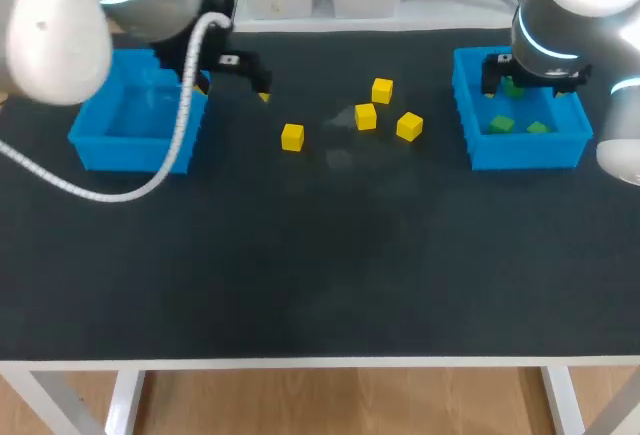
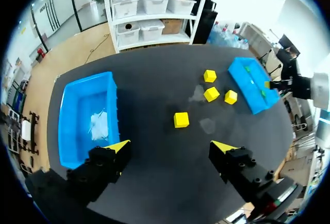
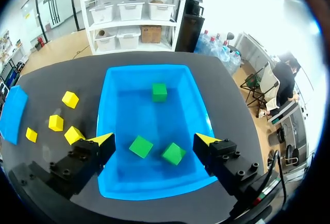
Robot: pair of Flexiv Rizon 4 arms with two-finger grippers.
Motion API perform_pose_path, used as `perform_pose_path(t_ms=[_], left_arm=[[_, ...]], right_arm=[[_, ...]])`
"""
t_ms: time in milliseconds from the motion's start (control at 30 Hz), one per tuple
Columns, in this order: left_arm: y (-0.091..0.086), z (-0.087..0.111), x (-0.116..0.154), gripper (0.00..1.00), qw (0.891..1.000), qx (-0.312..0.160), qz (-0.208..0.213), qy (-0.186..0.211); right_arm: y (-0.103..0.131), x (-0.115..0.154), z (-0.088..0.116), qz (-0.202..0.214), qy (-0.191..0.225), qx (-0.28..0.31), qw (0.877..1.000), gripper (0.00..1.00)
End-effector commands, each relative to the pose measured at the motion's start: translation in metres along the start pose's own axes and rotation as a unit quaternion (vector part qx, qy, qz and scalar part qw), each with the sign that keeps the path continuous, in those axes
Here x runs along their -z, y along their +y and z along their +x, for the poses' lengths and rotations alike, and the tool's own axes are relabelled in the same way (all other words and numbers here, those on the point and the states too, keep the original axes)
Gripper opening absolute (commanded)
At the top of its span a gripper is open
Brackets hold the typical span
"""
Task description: Put the green cubes in the right bin and the yellow cubes in the left bin.
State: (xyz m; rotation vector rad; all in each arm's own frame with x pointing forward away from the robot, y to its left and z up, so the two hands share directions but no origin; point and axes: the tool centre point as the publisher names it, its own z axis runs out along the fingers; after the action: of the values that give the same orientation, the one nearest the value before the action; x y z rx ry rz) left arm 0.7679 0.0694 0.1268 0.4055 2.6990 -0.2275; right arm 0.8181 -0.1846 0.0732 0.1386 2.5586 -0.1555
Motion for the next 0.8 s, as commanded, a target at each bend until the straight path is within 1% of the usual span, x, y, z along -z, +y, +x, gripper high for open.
perform_pose_path(t_ms=[33, 100, 233, 367, 433, 633, 800], left_arm=[[-0.001, -0.018, -0.041, 1.0, 0.999, 0.011, -0.016, 0.048], [0.001, -0.019, -0.053, 1.0, 0.998, 0.015, -0.016, 0.052], [0.004, -0.017, -0.077, 1.0, 0.996, 0.036, -0.014, 0.086], [0.0, -0.017, -0.097, 1.0, 0.994, 0.033, -0.02, 0.101], [-0.003, -0.018, -0.103, 1.0, 0.994, 0.034, -0.021, 0.106], [-0.024, -0.023, -0.118, 1.0, 0.992, 0.017, -0.023, 0.122], [-0.034, -0.024, -0.128, 1.0, 0.99, 0.01, -0.028, 0.135]], right_arm=[[-0.002, 0.001, 0.004, -0.001, -0.009, -0.001, 1.0, 1.0], [-0.002, 0.001, 0.004, -0.001, -0.009, -0.001, 1.0, 1.0], [-0.002, 0.001, 0.004, -0.001, -0.009, -0.001, 1.0, 1.0], [-0.002, 0.001, 0.004, -0.001, -0.009, -0.001, 1.0, 1.0], [-0.002, 0.001, 0.004, -0.001, -0.009, -0.001, 1.0, 1.0], [-0.002, 0.001, 0.004, -0.001, -0.009, -0.001, 1.0, 1.0], [-0.002, 0.001, 0.004, -0.001, -0.009, -0.001, 1.0, 1.0]])
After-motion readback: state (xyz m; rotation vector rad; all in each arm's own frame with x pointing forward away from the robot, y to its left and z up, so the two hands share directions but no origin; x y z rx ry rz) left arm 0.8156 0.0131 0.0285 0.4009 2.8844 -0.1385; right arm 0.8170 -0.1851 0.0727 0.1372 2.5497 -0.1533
